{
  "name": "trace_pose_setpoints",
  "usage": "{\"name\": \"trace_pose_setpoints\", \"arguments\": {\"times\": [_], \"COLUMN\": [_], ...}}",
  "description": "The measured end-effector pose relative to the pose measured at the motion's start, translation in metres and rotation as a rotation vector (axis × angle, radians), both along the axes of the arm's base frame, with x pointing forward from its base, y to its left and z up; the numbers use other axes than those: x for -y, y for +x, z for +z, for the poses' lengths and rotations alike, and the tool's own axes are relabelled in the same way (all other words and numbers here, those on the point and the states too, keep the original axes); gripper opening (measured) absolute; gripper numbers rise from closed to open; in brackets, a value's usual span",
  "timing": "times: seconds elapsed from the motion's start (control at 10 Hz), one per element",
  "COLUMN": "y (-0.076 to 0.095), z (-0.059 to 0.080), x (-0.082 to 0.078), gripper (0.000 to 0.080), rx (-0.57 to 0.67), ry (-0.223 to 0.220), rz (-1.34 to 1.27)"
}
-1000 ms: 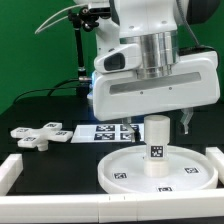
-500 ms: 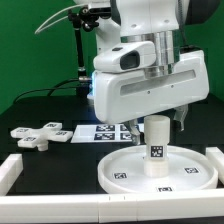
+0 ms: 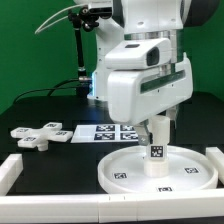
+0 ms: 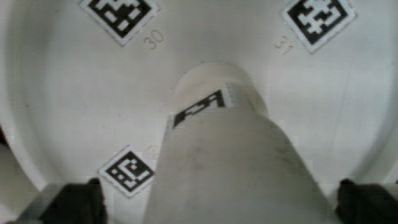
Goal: Assemble round table
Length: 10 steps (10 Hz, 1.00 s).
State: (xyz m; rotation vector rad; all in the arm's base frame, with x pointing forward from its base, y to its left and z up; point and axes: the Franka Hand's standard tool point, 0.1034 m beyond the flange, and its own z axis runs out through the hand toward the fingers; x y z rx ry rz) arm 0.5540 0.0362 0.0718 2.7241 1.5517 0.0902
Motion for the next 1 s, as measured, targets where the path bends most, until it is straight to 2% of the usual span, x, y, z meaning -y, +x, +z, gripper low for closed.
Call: {"name": "trace_pose_setpoints", "arguments": {"times": [0.5, 1.0], "y": [-0.0002, 0.0053], "z": [-0.0005, 0.0022], "x": [0.0044, -0.0016], "gripper": [0.0648, 0.0648], "rx": [0.004, 0.013], "ry": [-0.017, -0.120], "rz": [0.223, 0.736]}}
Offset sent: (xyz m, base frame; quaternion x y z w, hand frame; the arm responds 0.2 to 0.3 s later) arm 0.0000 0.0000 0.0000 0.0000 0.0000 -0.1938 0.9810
